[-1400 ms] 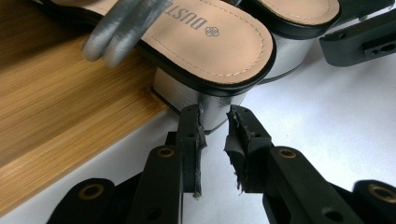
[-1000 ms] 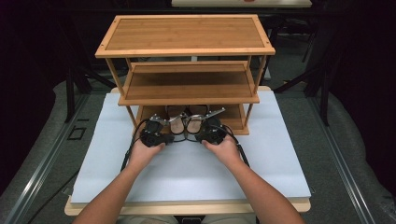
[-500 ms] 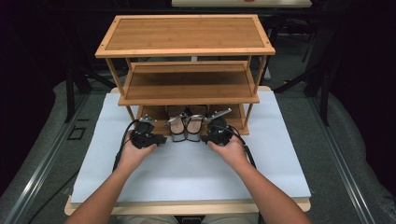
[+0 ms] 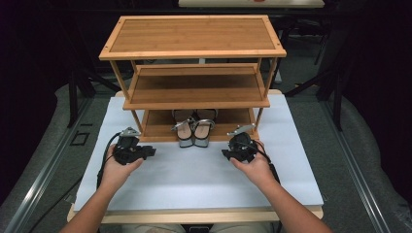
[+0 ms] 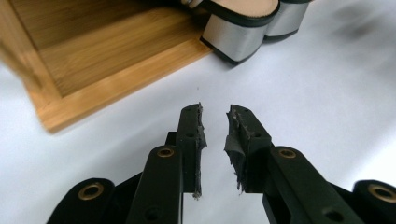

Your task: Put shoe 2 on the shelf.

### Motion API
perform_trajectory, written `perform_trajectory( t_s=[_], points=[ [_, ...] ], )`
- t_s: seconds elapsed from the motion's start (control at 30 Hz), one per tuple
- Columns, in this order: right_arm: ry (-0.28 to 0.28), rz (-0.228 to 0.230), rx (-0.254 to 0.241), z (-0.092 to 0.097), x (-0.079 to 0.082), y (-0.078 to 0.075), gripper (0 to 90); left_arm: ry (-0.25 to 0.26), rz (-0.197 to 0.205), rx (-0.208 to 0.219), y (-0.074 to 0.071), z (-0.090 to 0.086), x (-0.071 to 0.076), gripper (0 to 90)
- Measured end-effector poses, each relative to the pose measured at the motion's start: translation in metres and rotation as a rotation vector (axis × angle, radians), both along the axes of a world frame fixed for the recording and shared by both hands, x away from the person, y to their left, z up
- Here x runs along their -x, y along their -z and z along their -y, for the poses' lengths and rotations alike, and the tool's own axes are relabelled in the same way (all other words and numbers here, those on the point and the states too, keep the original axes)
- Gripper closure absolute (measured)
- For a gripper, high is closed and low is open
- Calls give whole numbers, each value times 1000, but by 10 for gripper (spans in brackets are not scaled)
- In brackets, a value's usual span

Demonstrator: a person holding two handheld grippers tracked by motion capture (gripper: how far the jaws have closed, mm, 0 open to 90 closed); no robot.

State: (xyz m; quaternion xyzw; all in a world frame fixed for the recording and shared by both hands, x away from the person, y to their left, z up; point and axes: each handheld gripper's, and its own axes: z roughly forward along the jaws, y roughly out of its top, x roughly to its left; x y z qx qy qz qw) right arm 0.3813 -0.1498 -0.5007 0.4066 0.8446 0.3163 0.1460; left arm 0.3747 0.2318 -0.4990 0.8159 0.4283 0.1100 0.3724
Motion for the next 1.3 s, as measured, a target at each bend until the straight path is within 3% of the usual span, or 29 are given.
perform_trajectory(
  t_s=[0.17,0.2,0.23,0.27,0.37,0.53,0.6,0.63,0.67,0.7,0.73,0.77,0.8,1.0,1.13,1.3],
  points=[
    [11,17,12,10,15,1,618,3,3,-4,7,-9,16,745],
    [-7,12,-11,12,18,3,618,3,5,-8,8,-10,19,745],
    [24,27,34,12,21,2,618,-6,5,-12,11,-11,23,744],
    [2,32,15,14,23,5,618,-6,6,-17,12,-13,25,745],
    [9,41,23,17,31,9,617,-15,1,-12,16,-17,32,744],
    [35,10,-47,25,46,15,616,-33,-6,2,25,-23,42,742],
    [63,21,-35,27,52,16,617,-35,-6,-6,28,-25,44,741],
    [25,8,-97,29,53,18,616,-43,-6,-10,29,-26,45,741],
    [81,31,-37,29,56,18,616,-44,-7,-12,31,-27,45,741],
    [9,5,-143,32,55,22,615,-50,-12,-3,33,-27,45,741],
    [33,14,-126,33,57,24,615,-51,-19,0,35,-28,45,741],
    [82,36,-78,33,60,25,615,-54,-21,0,36,-28,45,741],
    [97,41,-70,35,61,27,614,-55,-22,-4,38,-28,46,741],
    [130,35,-159,44,65,42,615,-56,-33,-2,45,-26,49,739],
    [147,61,-155,47,66,45,615,-57,-30,-16,47,-26,49,737],
    [145,53,-164,50,68,53,616,-50,-22,-16,46,-26,50,732]
  ],
)
